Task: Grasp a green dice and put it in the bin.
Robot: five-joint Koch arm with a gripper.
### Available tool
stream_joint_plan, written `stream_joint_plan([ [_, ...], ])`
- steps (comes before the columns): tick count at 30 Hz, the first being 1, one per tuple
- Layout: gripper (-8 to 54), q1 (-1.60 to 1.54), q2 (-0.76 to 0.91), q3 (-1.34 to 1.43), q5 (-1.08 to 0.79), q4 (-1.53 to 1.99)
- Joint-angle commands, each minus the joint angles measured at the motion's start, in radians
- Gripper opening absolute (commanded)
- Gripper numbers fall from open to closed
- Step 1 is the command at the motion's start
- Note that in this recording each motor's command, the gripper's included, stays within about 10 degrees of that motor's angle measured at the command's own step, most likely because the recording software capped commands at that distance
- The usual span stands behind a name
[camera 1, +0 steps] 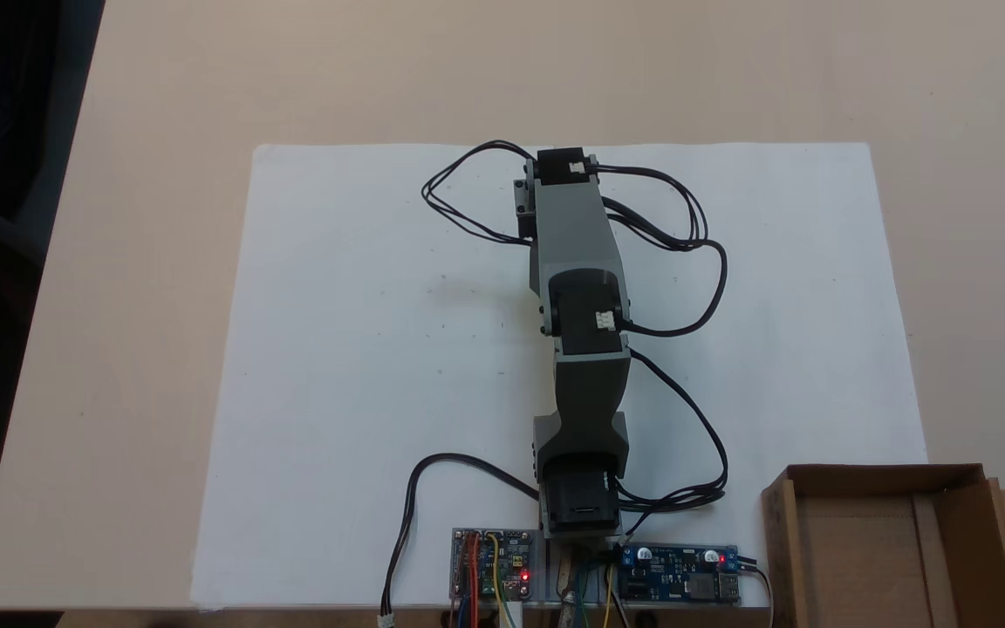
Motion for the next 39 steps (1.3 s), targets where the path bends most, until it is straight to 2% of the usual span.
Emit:
stream_joint_plan([
  [1, 42.3, -0.008, 0.02, -0.038, 0.054, -0.02],
  [28, 41.3, -0.04, -0.018, -0.038, -0.005, -0.021],
  [39, 36.5, -0.037, -0.023, -0.038, -0.015, -0.023],
])
